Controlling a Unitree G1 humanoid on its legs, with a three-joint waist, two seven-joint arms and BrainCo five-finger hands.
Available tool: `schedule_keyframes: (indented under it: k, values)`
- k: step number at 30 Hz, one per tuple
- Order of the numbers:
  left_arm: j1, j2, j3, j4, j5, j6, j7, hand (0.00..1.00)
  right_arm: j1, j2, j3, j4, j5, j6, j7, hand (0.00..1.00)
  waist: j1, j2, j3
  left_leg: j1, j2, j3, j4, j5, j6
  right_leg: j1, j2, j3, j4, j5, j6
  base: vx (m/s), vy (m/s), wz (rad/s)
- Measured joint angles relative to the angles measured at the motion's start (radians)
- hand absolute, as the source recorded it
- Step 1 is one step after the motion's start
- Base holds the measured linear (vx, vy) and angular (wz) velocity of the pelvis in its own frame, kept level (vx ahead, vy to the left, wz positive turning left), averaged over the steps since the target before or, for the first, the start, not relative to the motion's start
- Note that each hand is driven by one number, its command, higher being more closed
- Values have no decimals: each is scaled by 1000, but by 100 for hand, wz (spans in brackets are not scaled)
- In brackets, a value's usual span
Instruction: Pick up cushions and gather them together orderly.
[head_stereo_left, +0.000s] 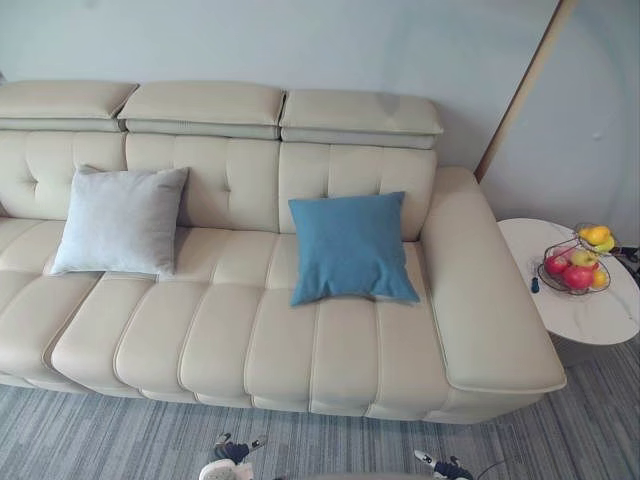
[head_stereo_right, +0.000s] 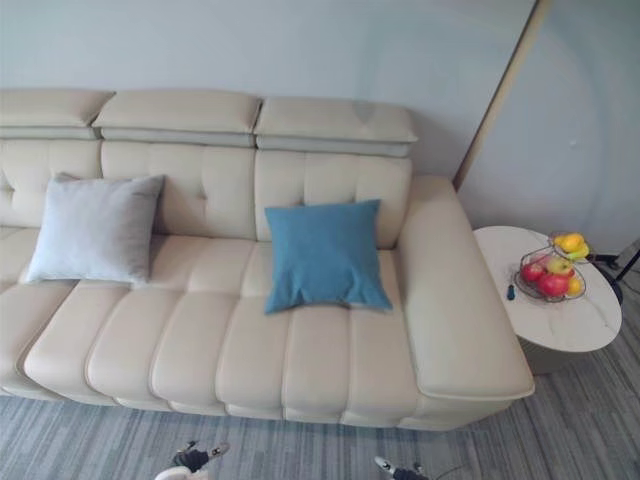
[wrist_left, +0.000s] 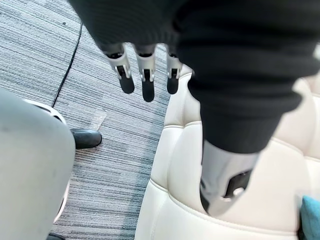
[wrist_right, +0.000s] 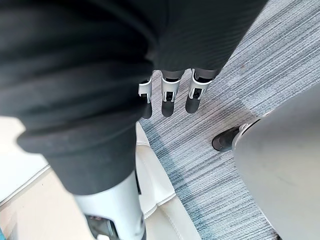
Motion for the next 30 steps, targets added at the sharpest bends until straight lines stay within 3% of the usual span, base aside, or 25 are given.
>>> schedule_keyframes:
  k: [12,16,21,23,24,25,26,27,28,30]
  values:
    - [-11,-2,1,0,0,9,-20,0,0,-2,12,-1,-31,21,6,0,-4,6,9,10,4,29,0,-3,-2,-6,2,24,5,0,0,-2,0,-6]
    - [-18,-9,29,0,0,24,-31,0,-16,-14,41,-4,-31,32,14,0,-4,9,16,15,21,125,13,-22,-16,-66,24,120,39,1,1,-38,-8,-69]
    - [-30,-9,48,2,1,29,-45,0,-18,-18,55,-18,-31,42,20,0,-17,7,39,2,59,248,114,-94,-37,-127,68,255,60,10,1,-14,-46,-86]
    - [-32,-10,65,1,2,28,-46,0,-40,-13,82,-47,-31,39,21,0,-17,7,43,-11,88,374,172,-136,-41,-200,111,342,69,56,2,-26,-37,-173]
    - [-33,-13,76,1,2,28,-46,0,-51,-11,86,-45,-31,39,21,0,-15,8,42,-20,100,405,188,-144,-35,-223,127,329,64,86,-8,-22,-69,-208]
    - [-39,-17,85,0,1,28,-45,0,-74,-2,95,-46,-33,38,21,0,-5,16,45,-35,138,464,210,-149,-29,-255,147,238,34,157,-59,-11,-145,-201]
    - [-48,-18,84,-1,1,27,-45,0,-95,8,97,-45,-34,38,20,0,-6,21,60,-30,146,494,211,-149,-29,-283,134,35,61,122,-101,-9,-155,-189]
    - [-58,-16,84,-1,0,27,-45,0,-95,11,95,-46,-34,38,19,0,-9,9,68,-18,138,513,214,-149,-29,-283,107,-84,90,80,-107,0,-164,-138]
    - [-72,-25,79,-2,0,28,-44,0,-87,8,86,-49,-35,38,18,0,-13,19,75,0,141,551,223,-149,-29,-278,68,-212,117,74,-124,6,-81,-70]
    - [-89,-43,73,-2,0,25,-45,0,-84,8,75,-62,-40,36,13,0,-18,29,80,43,147,572,226,-148,-30,-258,74,-232,138,72,-128,17,-89,-74]
